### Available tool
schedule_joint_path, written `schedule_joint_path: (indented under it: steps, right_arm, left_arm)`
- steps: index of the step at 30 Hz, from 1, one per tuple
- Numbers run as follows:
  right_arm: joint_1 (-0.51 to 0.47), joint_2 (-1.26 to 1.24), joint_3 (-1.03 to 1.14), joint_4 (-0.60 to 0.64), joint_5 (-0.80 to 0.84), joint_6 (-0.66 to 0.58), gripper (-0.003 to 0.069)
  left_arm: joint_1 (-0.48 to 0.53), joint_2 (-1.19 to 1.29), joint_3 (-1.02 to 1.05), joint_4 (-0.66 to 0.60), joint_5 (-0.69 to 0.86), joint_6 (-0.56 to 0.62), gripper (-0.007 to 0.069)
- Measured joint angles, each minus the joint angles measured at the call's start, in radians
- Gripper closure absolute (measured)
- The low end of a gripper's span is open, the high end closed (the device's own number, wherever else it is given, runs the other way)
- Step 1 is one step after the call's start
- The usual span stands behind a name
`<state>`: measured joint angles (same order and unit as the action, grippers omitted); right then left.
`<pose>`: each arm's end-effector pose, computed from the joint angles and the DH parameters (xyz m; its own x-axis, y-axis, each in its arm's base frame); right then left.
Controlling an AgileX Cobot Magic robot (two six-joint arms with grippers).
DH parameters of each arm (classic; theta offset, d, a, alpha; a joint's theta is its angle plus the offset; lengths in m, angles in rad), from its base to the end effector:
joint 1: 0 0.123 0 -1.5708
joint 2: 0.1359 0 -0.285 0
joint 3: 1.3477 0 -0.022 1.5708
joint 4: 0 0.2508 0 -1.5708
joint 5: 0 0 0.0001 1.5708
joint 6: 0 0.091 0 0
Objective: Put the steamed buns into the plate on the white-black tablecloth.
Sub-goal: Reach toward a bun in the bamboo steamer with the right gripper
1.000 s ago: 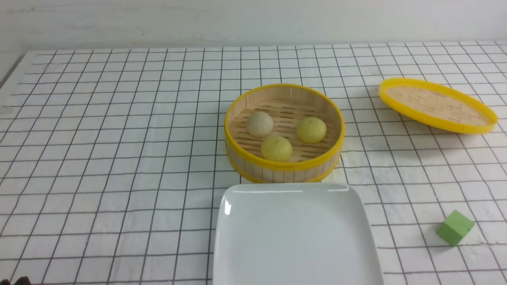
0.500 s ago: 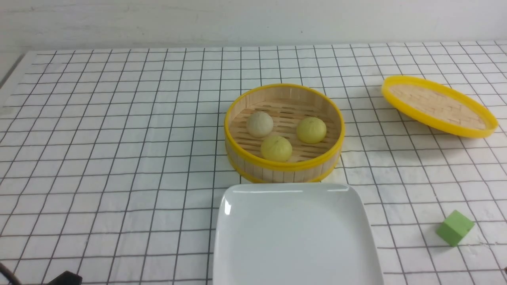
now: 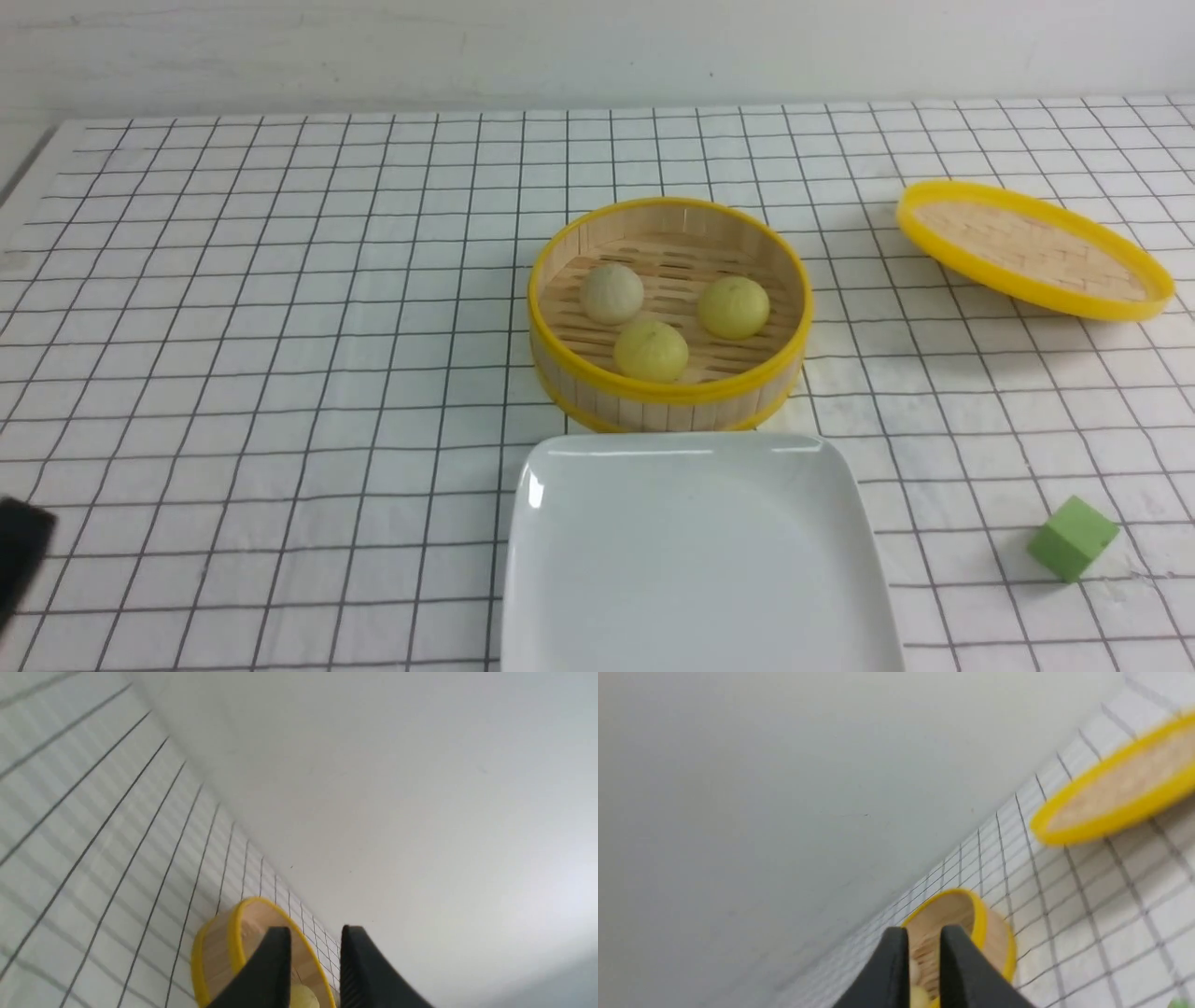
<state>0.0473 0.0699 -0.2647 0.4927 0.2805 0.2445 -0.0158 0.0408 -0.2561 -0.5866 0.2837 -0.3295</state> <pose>0.0453 0.0141 0.2751 -0.0921 0.6506 -0.7538 -0.1555 0.7383 0.6563 0.0418 -0.0148 0.2745 -0.0930 -0.7709 -0.6301 0.1564 0.6137 -0.7739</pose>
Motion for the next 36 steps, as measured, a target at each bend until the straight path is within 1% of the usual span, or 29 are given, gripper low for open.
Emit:
schedule_joint_path:
  steps: [1,2,3,4,5,6,8,9,10,11,12,14,15,17,18,19,20,21,22,23,27,30,32,33,36]
  right_arm:
    - [0.000,0.018,-0.009,-0.020,0.020,-0.008,0.0607]
    - [0.000,0.084,-0.070,-0.088,0.102,-0.050,0.0651]
    - [0.000,0.181,-0.131,-0.178,0.252,-0.059,0.0664]
    - [0.000,0.244,-0.157,-0.233,0.315,-0.057,0.0665]
    - [0.000,0.277,-0.183,-0.260,0.358,-0.054,0.0664]
    - [0.000,0.378,-0.227,-0.337,0.484,-0.036,0.0664]
    - [0.000,0.557,-0.336,-0.437,0.663,-0.007,0.0657]
    - [0.000,0.588,-0.345,-0.448,0.683,-0.007,0.0656]
    - [0.000,0.647,-0.380,-0.457,0.715,-0.006,0.0654]
    - [0.004,0.767,-0.451,-0.435,0.737,-0.030,0.0648]
    - [0.014,0.830,-0.479,-0.400,0.735,-0.056,0.0644]
    - [0.051,0.948,-0.541,-0.288,0.706,-0.160,0.0623]
    - [0.056,0.959,-0.545,-0.276,0.706,-0.171,0.0620]
    - [0.140,1.101,-0.613,-0.141,0.655,-0.297,0.0566]
    - [0.148,1.112,-0.619,-0.141,0.652,-0.304,0.0560]
    - [0.207,1.186,-0.670,-0.115,0.624,-0.343,0.0509]
    - [0.251,1.250,-0.717,-0.117,0.608,-0.351,0.0464]
    - [0.251,1.250,-0.717,-0.117,0.608,-0.351,0.0464]
    - [0.304,1.338,-0.792,-0.150,0.590,-0.348,0.0402]
    - [0.332,1.392,-0.845,-0.184,0.585,-0.336,0.0364]
    - [0.395,1.578,-1.050,-0.349,0.569,-0.221,0.0256]
    - [0.404,1.694,-1.183,-0.422,0.536,-0.165,0.0218]
    - [0.404,1.734,-1.224,-0.435,0.524,-0.160,0.0213]
    - [0.404,1.807,-1.284,-0.446,0.496,-0.157,0.0209]
    - [0.408,1.919,-1.371,-0.458,0.443,-0.156,0.0207]
  left_arm:
    - [0.000,0.000,-0.009,0.000,0.007,0.000,0.0461]
    - [0.000,0.080,-0.070,0.013,0.078,0.077,0.0505]
    - [0.000,0.145,-0.110,0.028,0.160,0.114,0.0550]
    - [0.000,0.218,-0.134,0.049,0.234,0.139,0.0583]
    - [0.000,0.234,-0.134,0.053,0.249,0.142,0.0589]
    - [0.000,0.348,-0.162,0.087,0.351,0.157,0.0613]
    - [0.000,0.541,-0.192,0.123,0.475,0.177,0.0622]
    - [0.000,0.541,-0.195,0.123,0.483,0.177,0.0622]
    - [0.000,0.614,-0.211,0.128,0.516,0.194,0.0622]
    - [0.000,0.715,-0.241,0.128,0.542,0.236,0.0622]
    - [0.000,0.768,-0.260,0.124,0.547,0.270,0.0622]
    - [0.000,0.846,-0.295,0.097,0.549,0.344,0.0622]
    - [0.000,0.852,-0.295,0.095,0.549,0.352,0.0622]
    - [0.000,0.906,-0.322,0.048,0.548,0.429,0.0622]
    - [0.000,0.906,-0.323,0.048,0.548,0.429,0.0622]
    - [0.000,0.919,-0.326,0.028,0.545,0.448,0.0622]
    - [0.000,0.922,-0.326,0.022,0.543,0.452,0.0622]
    - [0.000,0.923,-0.326,0.021,0.543,0.452,0.0622]
    - [0.000,0.924,-0.326,0.018,0.537,0.454,0.0620]
    - [0.000,0.924,-0.326,0.015,0.532,0.455,0.0617]
    - [0.000,0.925,-0.326,0.013,0.517,0.455,0.0592]
    - [0.000,0.925,-0.326,0.013,0.517,0.455,0.0559]
    - [0.000,0.925,-0.326,0.013,0.517,0.455,0.0545]
    - [0.000,0.925,-0.326,0.013,0.514,0.455,0.0522]
    - [0.000,0.925,-0.326,0.013,0.505,0.455,0.0481]
